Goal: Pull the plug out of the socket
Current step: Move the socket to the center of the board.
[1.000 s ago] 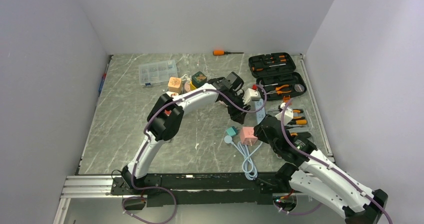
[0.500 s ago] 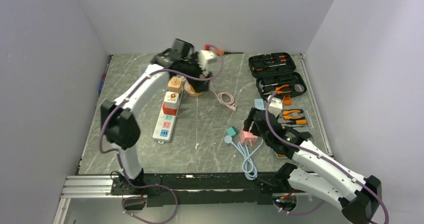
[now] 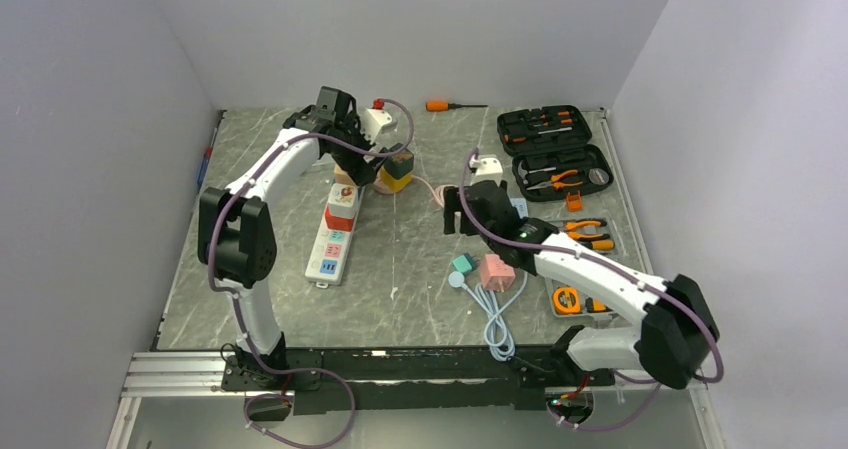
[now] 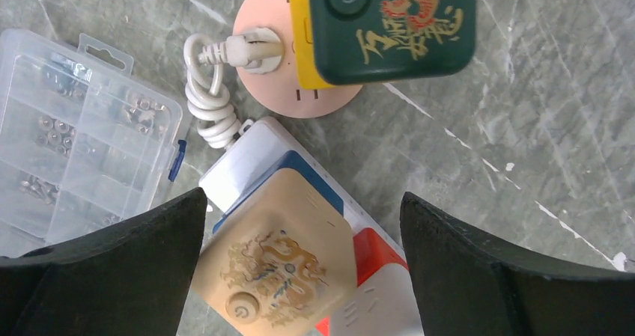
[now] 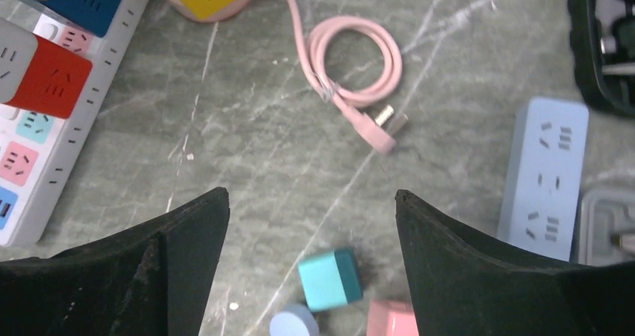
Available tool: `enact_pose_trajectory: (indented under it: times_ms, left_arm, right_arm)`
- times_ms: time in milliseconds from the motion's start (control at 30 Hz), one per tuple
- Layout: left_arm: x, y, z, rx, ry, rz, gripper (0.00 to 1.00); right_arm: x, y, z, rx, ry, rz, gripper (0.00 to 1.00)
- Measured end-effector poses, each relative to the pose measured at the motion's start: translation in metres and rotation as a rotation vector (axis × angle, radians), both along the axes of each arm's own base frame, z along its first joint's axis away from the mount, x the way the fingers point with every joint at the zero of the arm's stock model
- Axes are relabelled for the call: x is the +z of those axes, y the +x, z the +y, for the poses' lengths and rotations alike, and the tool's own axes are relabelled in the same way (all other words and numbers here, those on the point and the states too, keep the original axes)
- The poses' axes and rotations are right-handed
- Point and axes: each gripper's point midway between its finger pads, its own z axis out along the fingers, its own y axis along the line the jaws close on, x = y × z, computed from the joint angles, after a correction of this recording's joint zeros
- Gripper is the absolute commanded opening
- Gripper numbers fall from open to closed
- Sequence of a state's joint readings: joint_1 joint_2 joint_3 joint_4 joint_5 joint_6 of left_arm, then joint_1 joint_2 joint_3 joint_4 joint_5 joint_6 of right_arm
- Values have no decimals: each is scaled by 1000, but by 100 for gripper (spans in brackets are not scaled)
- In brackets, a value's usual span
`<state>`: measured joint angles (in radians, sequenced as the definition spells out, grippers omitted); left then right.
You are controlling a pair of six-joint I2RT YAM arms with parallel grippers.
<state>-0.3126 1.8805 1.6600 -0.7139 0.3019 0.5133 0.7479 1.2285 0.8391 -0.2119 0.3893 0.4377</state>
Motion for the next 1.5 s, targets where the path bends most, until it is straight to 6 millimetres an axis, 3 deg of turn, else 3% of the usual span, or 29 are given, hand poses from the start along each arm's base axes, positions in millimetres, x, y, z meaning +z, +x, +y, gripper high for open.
enact_pose_trajectory:
  times_ms: [133,367,600,767,967,1200,1400,1500]
  left_arm:
    - [-9,6,9,15,5,14,99]
    - [-26,5,38,59,-12,51,99]
    - [-31,-20,62,83,-27,61,99]
    - [-42,-40,72,79,-18,82,99]
    - [-53,-61,86,76,-20,112,99]
    - [-64,-81,100,84,-22,148,99]
    - [-64,-93,102,68,-26,145,99]
    - [-65,-102,103,65,-29,155,99]
  right_arm:
    - [-7,23,18,76,-50,-49,86]
    - [-44,71,28,142,-131,-53,85]
    - [-53,141,53,173,-108,-80,83]
    - [-70,162,77,229,-92,-83,77]
    - [-113,155,83,248,-88,6,69]
    - [-124,140,82,229,-26,29,55]
    - [-125,91,69,208,26,86,53]
    - [-124,65,64,201,55,115,67]
